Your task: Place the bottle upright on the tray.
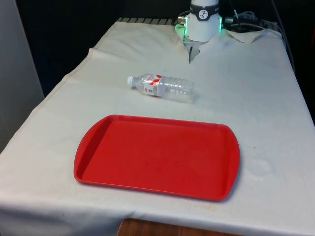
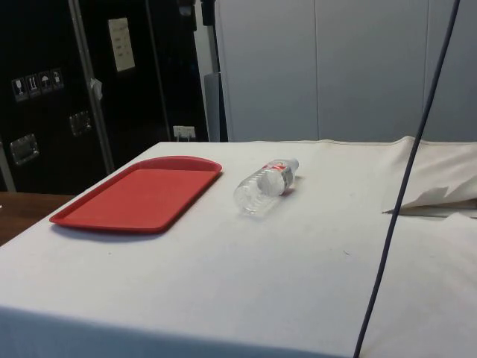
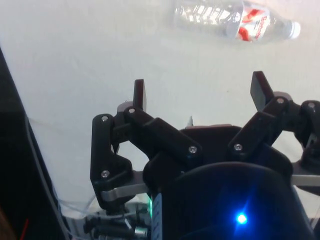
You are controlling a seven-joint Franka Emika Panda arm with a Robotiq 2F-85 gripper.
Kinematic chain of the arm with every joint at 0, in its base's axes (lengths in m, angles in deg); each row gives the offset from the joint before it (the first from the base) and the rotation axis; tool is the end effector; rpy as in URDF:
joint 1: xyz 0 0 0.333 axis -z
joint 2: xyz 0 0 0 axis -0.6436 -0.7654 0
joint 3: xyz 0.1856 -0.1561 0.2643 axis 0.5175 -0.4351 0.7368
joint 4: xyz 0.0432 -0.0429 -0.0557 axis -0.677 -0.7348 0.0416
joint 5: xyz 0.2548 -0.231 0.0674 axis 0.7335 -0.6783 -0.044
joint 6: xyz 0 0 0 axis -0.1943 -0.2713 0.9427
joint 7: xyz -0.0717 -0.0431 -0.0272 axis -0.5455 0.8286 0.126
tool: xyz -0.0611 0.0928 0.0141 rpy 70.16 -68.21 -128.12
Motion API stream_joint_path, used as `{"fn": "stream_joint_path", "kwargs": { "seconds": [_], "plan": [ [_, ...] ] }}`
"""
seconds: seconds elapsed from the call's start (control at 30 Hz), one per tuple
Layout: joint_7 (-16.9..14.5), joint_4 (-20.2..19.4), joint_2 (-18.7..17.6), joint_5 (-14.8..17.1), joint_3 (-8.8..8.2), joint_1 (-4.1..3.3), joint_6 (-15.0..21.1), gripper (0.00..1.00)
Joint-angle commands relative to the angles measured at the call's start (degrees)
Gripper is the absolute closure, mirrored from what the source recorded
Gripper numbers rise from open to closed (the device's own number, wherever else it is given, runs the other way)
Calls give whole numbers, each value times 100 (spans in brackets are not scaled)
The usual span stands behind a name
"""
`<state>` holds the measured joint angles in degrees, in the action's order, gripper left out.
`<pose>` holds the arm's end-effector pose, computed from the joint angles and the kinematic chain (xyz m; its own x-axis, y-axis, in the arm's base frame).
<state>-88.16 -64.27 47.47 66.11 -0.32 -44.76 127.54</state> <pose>0.4949 0.0036 0.5559 0.9973 0.0404 0.0613 0.0386 -0.9988 0.0306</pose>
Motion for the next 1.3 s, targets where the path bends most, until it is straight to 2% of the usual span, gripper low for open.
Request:
{"fn": "stream_joint_path", "kwargs": {
  "seconds": [0.0,0.03,0.23,0.3,0.33,0.57,0.6,0.63,0.77,0.83,0.87,0.97,1.1,1.17,1.27],
  "plan": [
    [6,-40,6,-11,0,0,52,0],
    [63,-183,46,-80,6,0,286,0],
    [29,-470,17,-103,-11,34,733,0],
    [17,-556,11,-97,-23,40,865,0],
    [0,-544,11,-57,-17,34,796,0],
    [-52,-894,-40,-74,-69,92,1369,0],
    [-40,-831,-34,-57,-57,74,1238,0],
    [-57,-940,-46,-74,-74,97,1438,0],
    [-74,-1169,-74,-69,-115,132,1765,0],
    [-80,-1249,-86,-69,-132,138,1885,0],
    [-74,-1220,-69,-57,-126,132,1782,0],
    [-86,-1409,-109,-69,-160,166,2114,0],
    [-69,-1536,-143,-69,-201,172,2309,0],
    [-74,-1536,-149,-57,-201,166,2263,0],
    [-11,-1621,-206,-69,-235,183,2475,0]
  ]
}}
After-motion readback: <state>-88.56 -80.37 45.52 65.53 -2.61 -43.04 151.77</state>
